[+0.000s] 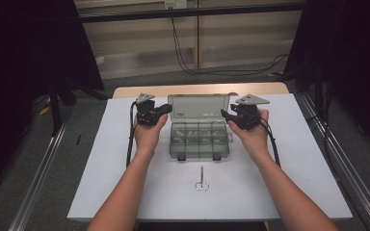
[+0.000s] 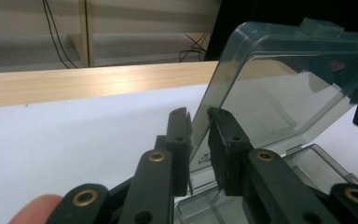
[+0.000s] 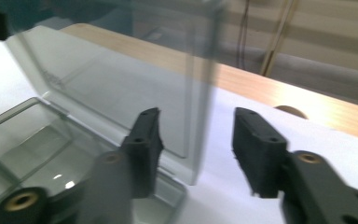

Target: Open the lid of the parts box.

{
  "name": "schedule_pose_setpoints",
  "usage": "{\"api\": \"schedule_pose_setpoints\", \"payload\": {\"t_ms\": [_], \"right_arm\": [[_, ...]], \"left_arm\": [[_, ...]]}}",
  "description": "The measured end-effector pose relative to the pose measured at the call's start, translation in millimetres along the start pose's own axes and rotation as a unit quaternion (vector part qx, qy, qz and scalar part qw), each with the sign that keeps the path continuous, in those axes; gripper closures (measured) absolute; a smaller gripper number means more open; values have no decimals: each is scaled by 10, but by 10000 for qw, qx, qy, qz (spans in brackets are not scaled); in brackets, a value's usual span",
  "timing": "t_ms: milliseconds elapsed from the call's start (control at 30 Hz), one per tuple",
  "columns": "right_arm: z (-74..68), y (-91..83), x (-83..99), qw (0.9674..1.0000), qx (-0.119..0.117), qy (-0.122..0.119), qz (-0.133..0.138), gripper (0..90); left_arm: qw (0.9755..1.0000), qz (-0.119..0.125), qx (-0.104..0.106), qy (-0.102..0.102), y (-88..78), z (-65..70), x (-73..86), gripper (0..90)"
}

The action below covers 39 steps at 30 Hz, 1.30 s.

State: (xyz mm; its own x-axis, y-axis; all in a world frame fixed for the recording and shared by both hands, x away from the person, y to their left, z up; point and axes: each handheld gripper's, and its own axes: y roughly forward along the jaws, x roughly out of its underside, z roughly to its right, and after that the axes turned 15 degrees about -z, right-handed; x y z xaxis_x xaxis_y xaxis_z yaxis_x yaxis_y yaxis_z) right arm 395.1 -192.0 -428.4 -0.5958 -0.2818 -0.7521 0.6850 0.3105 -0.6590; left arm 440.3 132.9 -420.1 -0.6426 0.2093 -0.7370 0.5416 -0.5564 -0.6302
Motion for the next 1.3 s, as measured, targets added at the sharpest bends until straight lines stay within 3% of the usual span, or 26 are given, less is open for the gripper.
{"api": "schedule_pose_setpoints", "payload": {"t_ms": [100,267,467,767,867,1000,1300], "right_arm": [[-27,46,0,10000,35,86,19,653],[41,121,-3,9984,-8,559,-18,782],[80,176,10,9973,18,720,-126,854],[114,209,-7,9967,-48,797,-161,861],[128,223,-24,9958,-92,883,-201,861],[143,247,-27,9952,-115,949,-202,861],[180,287,-28,9935,-227,1094,-210,855]], "left_arm": [[10000,-11,70,-50,30,-16,12,775],[9999,-86,78,-21,83,-35,22,793],[9997,-224,-23,-50,201,-70,63,809],[9996,-289,26,6,287,-134,100,820],[9993,-340,-105,105,313,-126,114,833],[9995,-306,-64,22,338,-133,126,843],[9992,-272,-256,122,365,-121,130,861]]}}
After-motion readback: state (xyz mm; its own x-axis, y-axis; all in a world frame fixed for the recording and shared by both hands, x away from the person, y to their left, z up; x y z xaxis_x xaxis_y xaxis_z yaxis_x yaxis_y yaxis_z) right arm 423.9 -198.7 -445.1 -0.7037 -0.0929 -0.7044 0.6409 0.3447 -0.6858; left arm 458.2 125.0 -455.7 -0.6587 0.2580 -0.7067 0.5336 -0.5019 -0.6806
